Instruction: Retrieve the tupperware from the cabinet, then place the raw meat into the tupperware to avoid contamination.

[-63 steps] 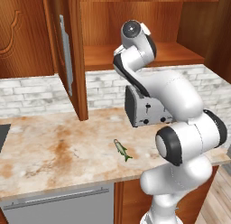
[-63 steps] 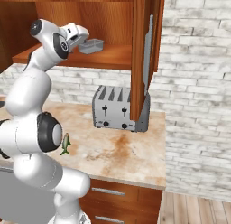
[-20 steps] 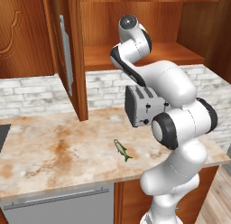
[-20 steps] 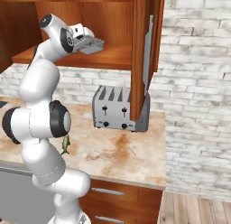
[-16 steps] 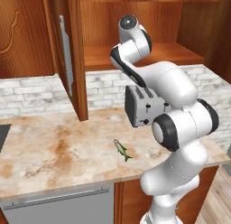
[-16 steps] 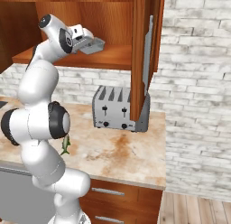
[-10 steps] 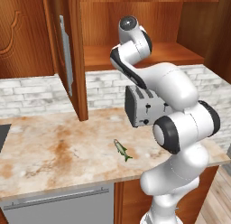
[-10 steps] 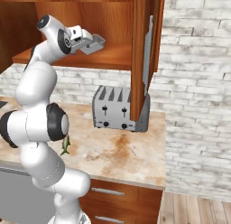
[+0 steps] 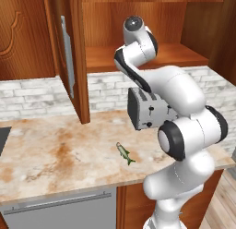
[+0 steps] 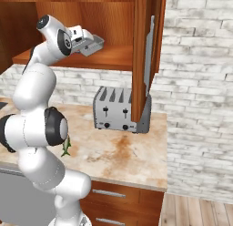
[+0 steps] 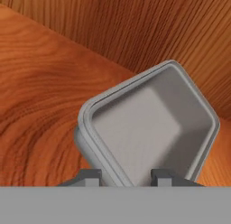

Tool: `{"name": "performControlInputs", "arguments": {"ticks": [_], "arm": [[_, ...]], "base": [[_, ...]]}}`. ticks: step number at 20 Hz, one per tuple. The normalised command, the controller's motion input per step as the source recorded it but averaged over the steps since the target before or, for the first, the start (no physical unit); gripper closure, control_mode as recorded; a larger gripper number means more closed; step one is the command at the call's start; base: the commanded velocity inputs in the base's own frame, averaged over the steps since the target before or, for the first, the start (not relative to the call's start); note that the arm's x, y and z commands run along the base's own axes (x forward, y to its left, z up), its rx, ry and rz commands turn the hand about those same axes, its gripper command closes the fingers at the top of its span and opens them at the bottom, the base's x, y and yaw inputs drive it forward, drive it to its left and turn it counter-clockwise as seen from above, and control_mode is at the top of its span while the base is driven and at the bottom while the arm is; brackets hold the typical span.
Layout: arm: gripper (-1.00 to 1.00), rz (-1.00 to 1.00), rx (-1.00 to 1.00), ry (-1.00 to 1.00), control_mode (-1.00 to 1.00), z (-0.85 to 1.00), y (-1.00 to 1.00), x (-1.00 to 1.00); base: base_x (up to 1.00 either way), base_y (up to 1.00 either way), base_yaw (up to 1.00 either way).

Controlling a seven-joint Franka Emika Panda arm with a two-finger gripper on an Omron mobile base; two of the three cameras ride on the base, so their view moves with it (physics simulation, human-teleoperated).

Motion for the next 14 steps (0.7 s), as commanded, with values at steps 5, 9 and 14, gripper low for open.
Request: {"name": "performControlInputs", "arguments": {"ticks": [5, 9, 14], "arm": [[1.00, 0.01, 0.00, 0.00, -1.00, -0.25, 0.00, -0.10], [1.00, 0.02, 0.00, 0.00, -1.00, -0.20, 0.00, -0.19], [1.00, 0.04, 0.00, 0.00, -1.00, -0.05, 0.00, -0.48]], "base": [[0.00, 0.00, 0.00], [0.00, 0.00, 0.00], [0.00, 0.00, 0.00]]}}
